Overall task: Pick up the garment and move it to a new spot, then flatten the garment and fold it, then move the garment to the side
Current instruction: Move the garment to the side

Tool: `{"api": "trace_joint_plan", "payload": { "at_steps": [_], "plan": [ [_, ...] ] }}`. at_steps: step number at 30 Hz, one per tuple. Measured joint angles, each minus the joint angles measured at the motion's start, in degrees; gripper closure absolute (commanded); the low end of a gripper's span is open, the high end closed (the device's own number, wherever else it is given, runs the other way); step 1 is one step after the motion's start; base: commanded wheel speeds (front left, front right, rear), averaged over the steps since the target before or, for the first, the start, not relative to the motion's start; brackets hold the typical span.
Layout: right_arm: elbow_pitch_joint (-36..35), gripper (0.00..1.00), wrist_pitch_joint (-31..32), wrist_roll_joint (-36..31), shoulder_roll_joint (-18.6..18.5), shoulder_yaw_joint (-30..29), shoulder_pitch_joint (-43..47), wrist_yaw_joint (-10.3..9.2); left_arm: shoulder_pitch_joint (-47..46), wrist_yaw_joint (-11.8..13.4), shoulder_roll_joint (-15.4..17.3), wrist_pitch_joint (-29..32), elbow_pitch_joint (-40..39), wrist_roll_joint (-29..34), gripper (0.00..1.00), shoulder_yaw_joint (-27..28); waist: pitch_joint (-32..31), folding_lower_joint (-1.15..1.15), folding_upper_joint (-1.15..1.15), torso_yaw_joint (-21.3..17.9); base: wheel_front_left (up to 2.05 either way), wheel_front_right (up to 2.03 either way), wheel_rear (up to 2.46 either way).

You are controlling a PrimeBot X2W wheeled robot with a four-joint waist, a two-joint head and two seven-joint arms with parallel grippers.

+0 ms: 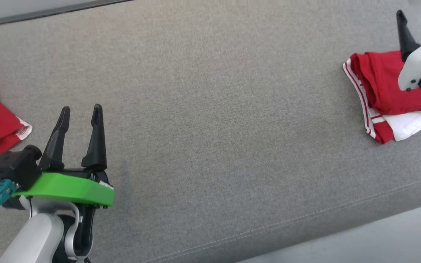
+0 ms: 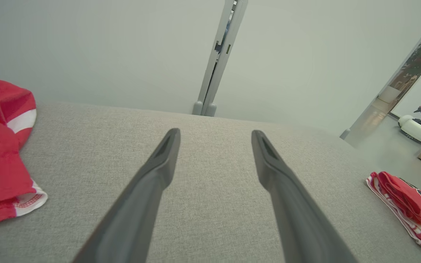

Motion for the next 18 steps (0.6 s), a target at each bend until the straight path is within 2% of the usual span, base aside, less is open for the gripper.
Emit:
{"api": "trace_joint_plan", "payload": {
  "at_steps": [5,9,13,18],
  "plan": [
    [-5.49,0.0,-0.83,2.94,-0.1,0.53,6.39,0.0,3.36,-0.07,-1.19,-1.62,3.18,-1.0,0.0,0.82,-4.46,0.0,0.0,1.04,0.0,0.0,0.0],
    [-11.11,0.0,-1.71,4.08,0.41,-2.22,13.56,0.0,6.78,-0.01,-1.88,-2.9,4.99,-1.45,0.0,1.91,-8.29,0.0,0.0,2.63,0.0,0.0,0.0],
    [-15.83,0.0,-1.97,2.33,1.49,-5.71,19.59,0.0,9.06,0.22,-2.18,-3.46,5.68,-1.42,0.0,2.97,-10.71,0.0,0.0,4.2,0.0,0.0,0.0],
    [-23.07,0.0,-1.24,-1.62,4.83,-11.62,27.98,0.0,11.55,0.63,-2.86,-3.96,5.91,-1.18,0.0,4.04,-13.07,0.0,0.0,6.19,0.0,0.0,0.0]
  ]
}}
